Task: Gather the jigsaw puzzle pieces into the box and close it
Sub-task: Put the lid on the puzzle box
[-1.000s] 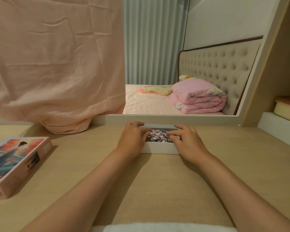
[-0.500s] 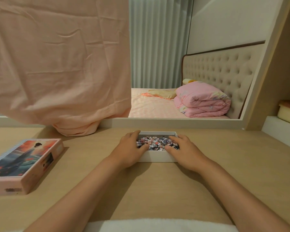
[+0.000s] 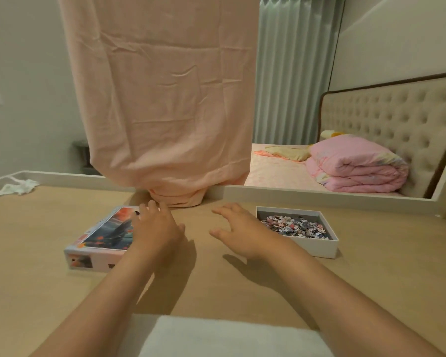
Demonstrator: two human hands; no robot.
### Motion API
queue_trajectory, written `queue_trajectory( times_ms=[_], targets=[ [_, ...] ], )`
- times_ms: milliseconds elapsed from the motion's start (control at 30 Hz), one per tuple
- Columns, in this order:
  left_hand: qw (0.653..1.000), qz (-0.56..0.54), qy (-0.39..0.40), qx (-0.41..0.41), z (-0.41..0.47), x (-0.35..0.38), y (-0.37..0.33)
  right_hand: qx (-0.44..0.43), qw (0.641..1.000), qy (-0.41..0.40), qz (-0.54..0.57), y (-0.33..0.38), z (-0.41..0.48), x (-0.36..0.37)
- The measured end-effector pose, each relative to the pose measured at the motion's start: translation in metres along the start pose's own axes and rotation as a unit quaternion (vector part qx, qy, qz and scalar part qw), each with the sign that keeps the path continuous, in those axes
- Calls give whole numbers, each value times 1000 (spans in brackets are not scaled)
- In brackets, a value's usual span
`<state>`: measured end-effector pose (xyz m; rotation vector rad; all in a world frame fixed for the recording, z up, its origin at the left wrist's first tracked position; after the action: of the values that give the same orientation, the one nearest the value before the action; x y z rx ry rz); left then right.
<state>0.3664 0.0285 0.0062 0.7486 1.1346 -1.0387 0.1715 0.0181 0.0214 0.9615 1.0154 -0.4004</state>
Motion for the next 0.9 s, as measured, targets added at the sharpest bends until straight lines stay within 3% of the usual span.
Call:
queue_trajectory(
  times_ms=[100,167,267,367,467,567,633,733,900],
  targets=[
    [998,19,36,-42,0,15,22,4,1000,27,2,7,12,19],
    [999,17,41,-23,0,19,23,12,999,36,3,5,15,27],
    [996,-30,6,83,-1,17,12,26,999,36,7,-1,16,31],
    [961,-147,-1,233,-12,6,-12,43,998,24,27,-9,16,29],
    [936,-198,10,292,-19,-4,-26,57,996,13,62,-15,12,26],
    [971,-82,-22,224,-14,-4,-9,77,991,17,112,-22,10,29],
    [988,-41,28,144,-9,6,7,80,987,17,137,-24,10,33],
    [978,-144,105,113,-10,20,11,70,984,10,162,-22,11,33],
    [955,-257,53,138,-4,4,-1,52,985,-60,150,-21,10,14]
  ],
)
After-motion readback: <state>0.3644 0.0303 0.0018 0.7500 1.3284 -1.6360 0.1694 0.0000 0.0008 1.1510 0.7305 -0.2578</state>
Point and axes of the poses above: each hand's wrist, its own z-axis towards the middle knuckle, its own x-axis out of the palm, y = z × x, the point moved 5 cm from there along z, towards the middle knuckle, and after that the axes turned 4 degrees about z, right-handed, at the moved point
